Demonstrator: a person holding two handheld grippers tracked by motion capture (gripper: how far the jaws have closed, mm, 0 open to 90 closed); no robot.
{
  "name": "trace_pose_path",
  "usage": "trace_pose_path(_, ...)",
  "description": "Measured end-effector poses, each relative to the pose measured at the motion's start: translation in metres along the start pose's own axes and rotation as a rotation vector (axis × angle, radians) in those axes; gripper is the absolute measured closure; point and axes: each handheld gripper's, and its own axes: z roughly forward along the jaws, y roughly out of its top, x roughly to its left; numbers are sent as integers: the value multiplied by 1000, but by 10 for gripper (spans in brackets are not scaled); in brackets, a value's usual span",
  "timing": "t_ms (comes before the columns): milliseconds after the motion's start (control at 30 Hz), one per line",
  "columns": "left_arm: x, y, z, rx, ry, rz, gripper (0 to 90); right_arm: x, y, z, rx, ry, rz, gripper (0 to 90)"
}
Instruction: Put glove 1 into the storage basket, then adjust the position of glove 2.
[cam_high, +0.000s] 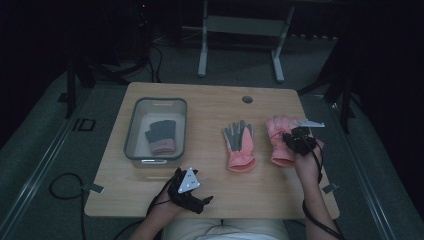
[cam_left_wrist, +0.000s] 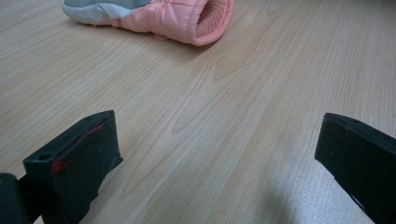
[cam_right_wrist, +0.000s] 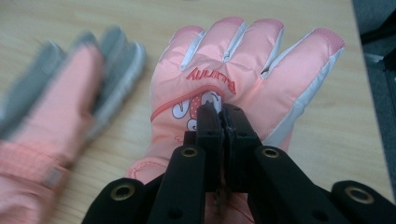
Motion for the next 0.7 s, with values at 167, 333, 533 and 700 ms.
trace_pose_path(167,0,0,0,0,4,1,0,21,23,-23,-56,19,-9,869)
trace_pose_path(333,0,0,0,1,5,3,0,44,43,-40,-102,44,-9,870)
trace_pose_path(533,0,0,0,0,2,3,0,74,58,-45,-123,57,-18,870)
trace_pose_path(700,-1,0,0,-1,-1,4,0,94,61,-40,-115,73,-20,870)
